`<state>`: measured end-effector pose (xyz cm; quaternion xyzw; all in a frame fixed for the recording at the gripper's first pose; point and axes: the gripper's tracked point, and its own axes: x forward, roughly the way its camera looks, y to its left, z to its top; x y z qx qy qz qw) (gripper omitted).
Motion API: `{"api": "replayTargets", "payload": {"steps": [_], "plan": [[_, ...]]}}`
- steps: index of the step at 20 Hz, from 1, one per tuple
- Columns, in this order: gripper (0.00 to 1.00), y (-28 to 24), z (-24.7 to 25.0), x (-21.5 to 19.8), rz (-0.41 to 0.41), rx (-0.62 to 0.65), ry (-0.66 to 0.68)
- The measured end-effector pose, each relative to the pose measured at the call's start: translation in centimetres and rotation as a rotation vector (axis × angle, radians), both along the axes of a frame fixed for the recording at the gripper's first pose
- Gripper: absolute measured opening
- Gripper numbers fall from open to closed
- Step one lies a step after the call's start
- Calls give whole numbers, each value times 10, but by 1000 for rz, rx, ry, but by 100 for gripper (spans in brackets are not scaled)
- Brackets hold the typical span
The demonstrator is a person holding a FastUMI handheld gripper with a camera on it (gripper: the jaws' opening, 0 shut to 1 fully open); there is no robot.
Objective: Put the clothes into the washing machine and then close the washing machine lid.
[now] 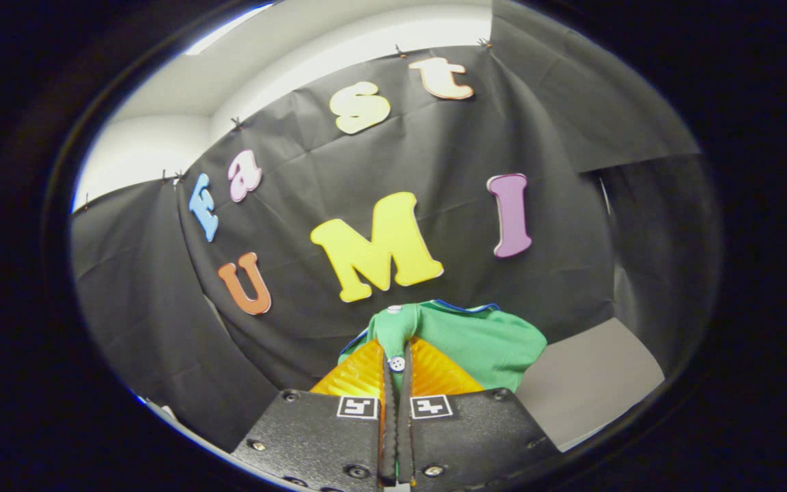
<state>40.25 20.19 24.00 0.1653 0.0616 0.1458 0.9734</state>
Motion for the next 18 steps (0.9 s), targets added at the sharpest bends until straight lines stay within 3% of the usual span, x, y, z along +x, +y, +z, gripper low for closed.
{"api": "replayTargets", "payload": {"steps": [9, 18], "plan": [[5, 94, -35, 17, 96, -53, 39], [4, 177, -119, 45, 168, -74, 147]]}}
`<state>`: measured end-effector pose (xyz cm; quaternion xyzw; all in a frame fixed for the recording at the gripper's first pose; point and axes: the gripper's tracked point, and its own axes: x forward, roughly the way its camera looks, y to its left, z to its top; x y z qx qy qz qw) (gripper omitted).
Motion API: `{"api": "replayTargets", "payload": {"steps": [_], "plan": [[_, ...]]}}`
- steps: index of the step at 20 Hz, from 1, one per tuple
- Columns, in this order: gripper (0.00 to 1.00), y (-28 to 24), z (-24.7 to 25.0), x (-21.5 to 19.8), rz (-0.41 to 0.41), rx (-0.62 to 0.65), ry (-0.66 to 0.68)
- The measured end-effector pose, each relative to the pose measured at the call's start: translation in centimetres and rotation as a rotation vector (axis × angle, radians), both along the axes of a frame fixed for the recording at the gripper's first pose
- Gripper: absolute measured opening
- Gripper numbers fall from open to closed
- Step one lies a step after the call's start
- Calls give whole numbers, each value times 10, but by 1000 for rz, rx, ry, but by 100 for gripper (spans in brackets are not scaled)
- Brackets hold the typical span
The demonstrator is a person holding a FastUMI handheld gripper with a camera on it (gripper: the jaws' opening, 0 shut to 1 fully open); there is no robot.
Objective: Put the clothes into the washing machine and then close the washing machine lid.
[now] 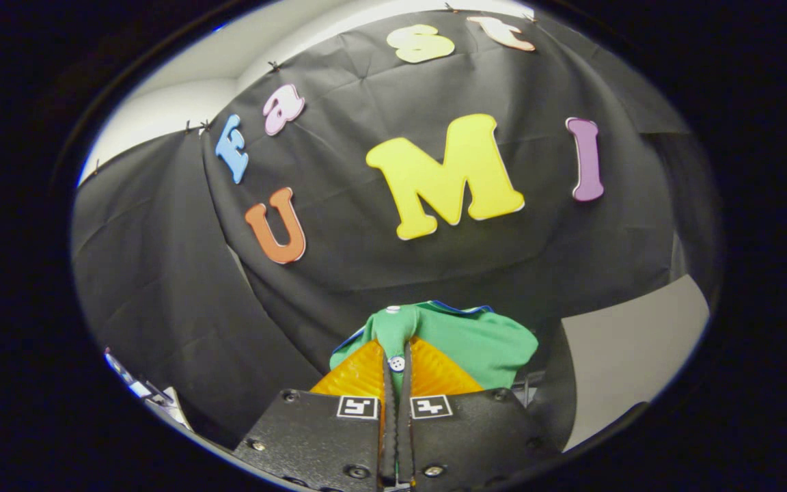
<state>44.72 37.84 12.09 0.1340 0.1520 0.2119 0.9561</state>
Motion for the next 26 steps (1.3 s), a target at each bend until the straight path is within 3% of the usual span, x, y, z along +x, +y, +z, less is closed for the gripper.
{"api": "replayTargets", "payload": {"steps": [12, 19, 26], "plan": [[4, 49, -145, 48, -29, -35, 205], [5, 54, -233, 79, -76, -73, 339], [5, 49, -314, 80, -114, -139, 485]]}}
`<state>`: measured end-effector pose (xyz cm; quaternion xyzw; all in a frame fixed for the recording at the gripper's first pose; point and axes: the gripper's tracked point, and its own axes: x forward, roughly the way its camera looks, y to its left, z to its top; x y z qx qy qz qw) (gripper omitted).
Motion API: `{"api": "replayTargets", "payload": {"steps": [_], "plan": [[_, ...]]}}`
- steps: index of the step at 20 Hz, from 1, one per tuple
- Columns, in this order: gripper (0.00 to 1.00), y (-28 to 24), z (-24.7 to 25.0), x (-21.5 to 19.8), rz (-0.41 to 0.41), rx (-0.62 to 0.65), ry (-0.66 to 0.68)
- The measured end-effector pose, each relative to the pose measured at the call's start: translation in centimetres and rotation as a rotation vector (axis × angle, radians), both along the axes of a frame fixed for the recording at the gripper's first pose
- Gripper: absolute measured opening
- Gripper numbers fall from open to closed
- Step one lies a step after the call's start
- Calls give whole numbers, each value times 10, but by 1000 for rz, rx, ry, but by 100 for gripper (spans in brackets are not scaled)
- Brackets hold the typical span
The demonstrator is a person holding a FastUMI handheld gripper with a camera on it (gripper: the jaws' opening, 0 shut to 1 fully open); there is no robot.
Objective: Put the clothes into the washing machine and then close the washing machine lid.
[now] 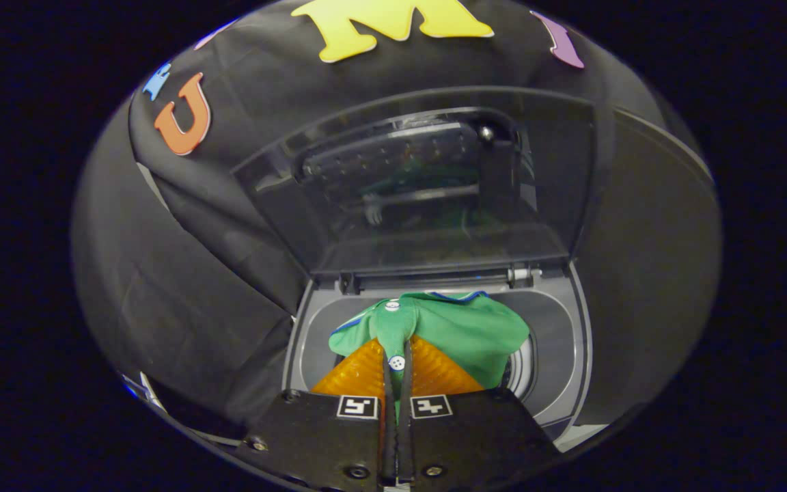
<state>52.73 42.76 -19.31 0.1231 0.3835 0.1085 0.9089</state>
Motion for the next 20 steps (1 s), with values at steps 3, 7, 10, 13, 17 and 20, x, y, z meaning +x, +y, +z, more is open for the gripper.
{"api": "replayTargets", "payload": {"steps": [3, 7, 10, 13, 17, 20], "plan": [[5, -2, -26, -2, -17, -27, 68], [5, -2, -55, -9, -15, -45, 168], [6, -1, -64, -12, -11, -61, 208], [8, -2, -65, -12, -7, -72, 203], [10, -4, -65, -11, -20, -77, 205], [20, -6, -65, -15, -19, -69, 202]]}}
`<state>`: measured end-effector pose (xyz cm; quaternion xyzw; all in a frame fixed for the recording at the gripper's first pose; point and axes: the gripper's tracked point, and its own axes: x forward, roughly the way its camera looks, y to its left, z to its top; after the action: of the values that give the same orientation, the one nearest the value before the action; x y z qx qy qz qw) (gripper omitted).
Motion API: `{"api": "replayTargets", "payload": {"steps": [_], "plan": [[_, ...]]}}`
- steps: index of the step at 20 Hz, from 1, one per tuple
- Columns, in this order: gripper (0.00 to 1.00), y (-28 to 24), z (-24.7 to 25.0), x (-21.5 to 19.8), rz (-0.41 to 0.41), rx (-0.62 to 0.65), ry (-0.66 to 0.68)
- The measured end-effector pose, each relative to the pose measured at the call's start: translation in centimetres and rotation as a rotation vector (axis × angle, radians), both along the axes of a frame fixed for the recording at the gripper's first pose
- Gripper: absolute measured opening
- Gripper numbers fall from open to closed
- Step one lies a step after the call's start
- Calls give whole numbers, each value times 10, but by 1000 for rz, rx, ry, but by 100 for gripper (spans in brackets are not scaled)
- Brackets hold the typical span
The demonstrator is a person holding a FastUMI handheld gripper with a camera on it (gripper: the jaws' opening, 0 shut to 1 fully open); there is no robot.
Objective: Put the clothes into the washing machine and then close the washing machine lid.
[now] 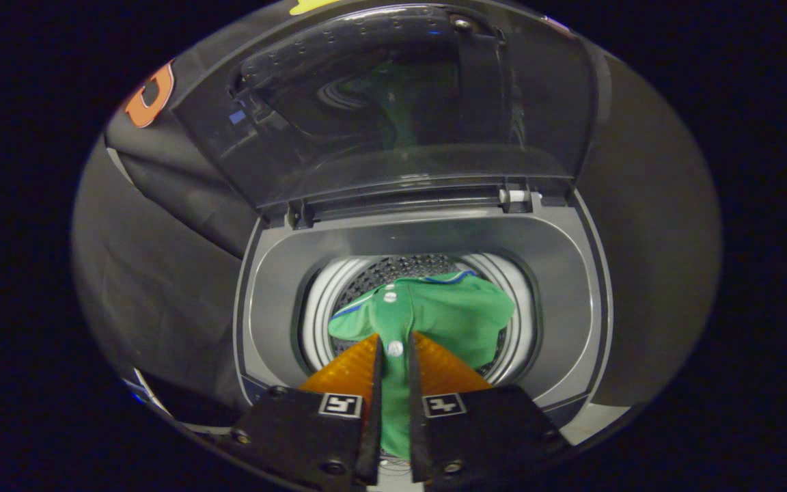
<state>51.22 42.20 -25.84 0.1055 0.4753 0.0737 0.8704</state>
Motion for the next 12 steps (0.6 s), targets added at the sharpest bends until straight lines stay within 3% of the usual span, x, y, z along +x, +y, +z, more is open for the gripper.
{"api": "replayTargets", "payload": {"steps": [3, 12], "plan": [[84, -3, -3, -3, -12, -16, -3], [85, -14, 1, -11, -12, -67, -34]]}}
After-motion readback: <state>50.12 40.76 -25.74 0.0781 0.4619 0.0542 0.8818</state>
